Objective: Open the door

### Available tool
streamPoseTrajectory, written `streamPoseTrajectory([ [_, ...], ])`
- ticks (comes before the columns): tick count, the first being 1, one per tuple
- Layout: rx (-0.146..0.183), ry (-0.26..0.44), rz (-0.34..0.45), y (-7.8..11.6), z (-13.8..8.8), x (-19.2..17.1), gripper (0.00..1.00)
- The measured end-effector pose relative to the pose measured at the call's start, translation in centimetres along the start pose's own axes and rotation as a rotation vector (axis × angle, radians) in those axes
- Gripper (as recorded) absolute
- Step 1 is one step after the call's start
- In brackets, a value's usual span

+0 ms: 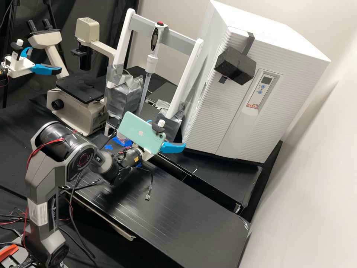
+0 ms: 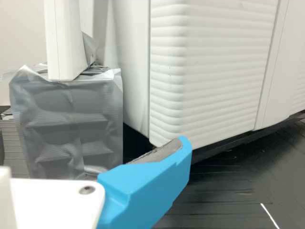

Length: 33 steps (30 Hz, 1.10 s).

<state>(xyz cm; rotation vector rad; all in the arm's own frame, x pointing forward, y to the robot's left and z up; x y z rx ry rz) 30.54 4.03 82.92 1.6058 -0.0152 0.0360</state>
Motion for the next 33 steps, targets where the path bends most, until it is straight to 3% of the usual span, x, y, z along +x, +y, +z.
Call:
streamPoseTrajectory([
  [12,-0.007,-0.011,0.004,0.7,0.9,-0.7,1.0],
  [17,0.04,-0.015,0.072,3.4,2.0,-2.1,1.0],
  [18,0.062,-0.011,0.103,4.3,2.1,-2.4,1.0],
  [22,0.098,0.015,0.197,7.0,1.9,-3.1,1.0],
  [28,0.088,0.109,0.273,10.0,-0.2,-2.6,1.0],
  [33,0.075,0.113,0.284,11.9,-1.7,-1.5,1.0],
])
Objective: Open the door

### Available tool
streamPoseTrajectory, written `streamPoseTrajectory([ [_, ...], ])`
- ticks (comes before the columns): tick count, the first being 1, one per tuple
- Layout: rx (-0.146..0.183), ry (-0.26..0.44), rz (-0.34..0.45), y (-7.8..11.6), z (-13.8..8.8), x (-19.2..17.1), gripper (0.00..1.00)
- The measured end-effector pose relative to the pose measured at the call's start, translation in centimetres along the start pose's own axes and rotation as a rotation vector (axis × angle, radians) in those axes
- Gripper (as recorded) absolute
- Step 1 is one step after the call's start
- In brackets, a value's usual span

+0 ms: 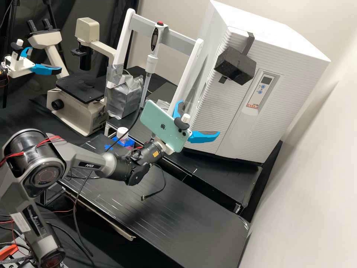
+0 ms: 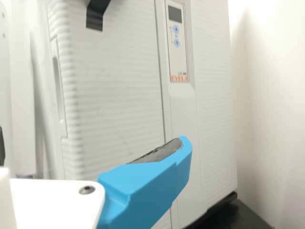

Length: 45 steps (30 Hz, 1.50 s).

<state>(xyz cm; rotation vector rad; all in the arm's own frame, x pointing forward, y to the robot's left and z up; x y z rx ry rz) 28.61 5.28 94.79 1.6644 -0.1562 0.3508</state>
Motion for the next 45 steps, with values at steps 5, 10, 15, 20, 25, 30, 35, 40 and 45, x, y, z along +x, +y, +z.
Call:
streamPoseTrajectory([
  [5,-0.009,-0.028,-0.006,0.9,-0.7,1.4,1.0],
  [10,-0.016,-0.038,-0.003,1.7,-1.4,2.7,1.0],
  [15,-0.015,-0.026,0.006,2.2,-2.3,3.6,1.0],
  [20,-0.012,-0.023,-0.005,2.0,-2.5,4.4,1.0],
  [25,-0.011,-0.024,-0.01,1.8,-2.5,4.9,0.0],
  [30,-0.01,-0.033,-0.017,1.6,-2.2,5.2,0.0],
  [35,-0.01,-0.035,-0.018,1.7,-2.2,5.2,0.0],
  [40,-0.008,-0.041,-0.013,1.8,-2.0,5.3,0.0],
  [45,0.005,-0.049,-0.003,2.1,-1.8,5.2,0.0],
])
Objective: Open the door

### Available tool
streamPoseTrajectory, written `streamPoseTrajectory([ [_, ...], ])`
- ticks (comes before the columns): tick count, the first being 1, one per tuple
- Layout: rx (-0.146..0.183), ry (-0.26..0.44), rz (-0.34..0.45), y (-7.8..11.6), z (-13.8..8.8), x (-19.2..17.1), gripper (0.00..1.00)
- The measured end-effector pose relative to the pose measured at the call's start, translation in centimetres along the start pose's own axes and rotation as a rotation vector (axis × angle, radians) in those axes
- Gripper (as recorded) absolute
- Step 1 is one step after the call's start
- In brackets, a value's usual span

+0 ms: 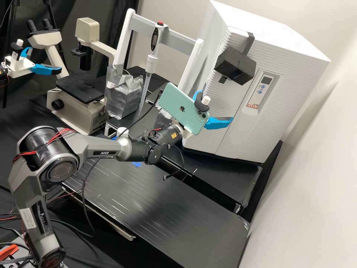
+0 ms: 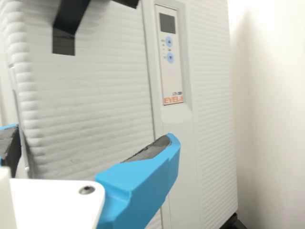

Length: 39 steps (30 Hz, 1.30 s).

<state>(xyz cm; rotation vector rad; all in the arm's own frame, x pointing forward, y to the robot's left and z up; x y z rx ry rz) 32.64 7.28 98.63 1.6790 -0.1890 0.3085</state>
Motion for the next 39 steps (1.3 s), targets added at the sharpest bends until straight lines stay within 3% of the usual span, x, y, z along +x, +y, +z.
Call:
streamPoseTrajectory([
  [39,-0.036,0.032,-0.035,-0.42,-0.14,-0.53,0.0],
])
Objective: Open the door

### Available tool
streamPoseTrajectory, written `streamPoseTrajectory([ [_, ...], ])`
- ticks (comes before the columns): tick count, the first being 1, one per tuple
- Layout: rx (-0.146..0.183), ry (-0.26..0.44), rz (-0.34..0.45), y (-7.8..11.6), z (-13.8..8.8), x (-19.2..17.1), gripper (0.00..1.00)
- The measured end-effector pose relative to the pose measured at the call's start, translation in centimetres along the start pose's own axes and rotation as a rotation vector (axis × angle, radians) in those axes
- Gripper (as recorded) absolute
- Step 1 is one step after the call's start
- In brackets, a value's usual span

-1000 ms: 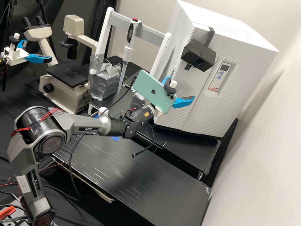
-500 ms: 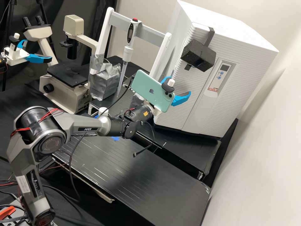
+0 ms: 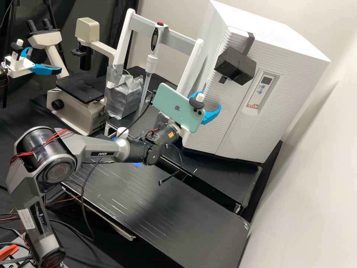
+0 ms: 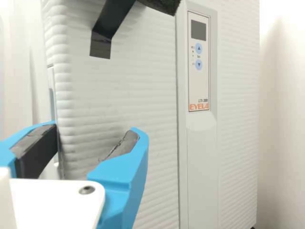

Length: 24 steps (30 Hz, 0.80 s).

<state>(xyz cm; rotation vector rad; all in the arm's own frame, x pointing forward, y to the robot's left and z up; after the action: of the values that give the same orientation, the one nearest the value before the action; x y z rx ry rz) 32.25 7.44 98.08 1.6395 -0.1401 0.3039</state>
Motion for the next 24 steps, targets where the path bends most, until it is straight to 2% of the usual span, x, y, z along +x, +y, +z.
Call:
streamPoseTrajectory([
  [14,-0.021,0.022,-0.008,-0.2,0.2,-0.3,0.0],
  [18,-0.035,0.032,0.0,0.2,0.4,-0.7,0.0],
  [21,-0.028,0.031,0.002,0.4,0.6,-1.1,0.0],
  [24,-0.037,0.039,0.007,0.7,1.0,-1.4,0.0],
])
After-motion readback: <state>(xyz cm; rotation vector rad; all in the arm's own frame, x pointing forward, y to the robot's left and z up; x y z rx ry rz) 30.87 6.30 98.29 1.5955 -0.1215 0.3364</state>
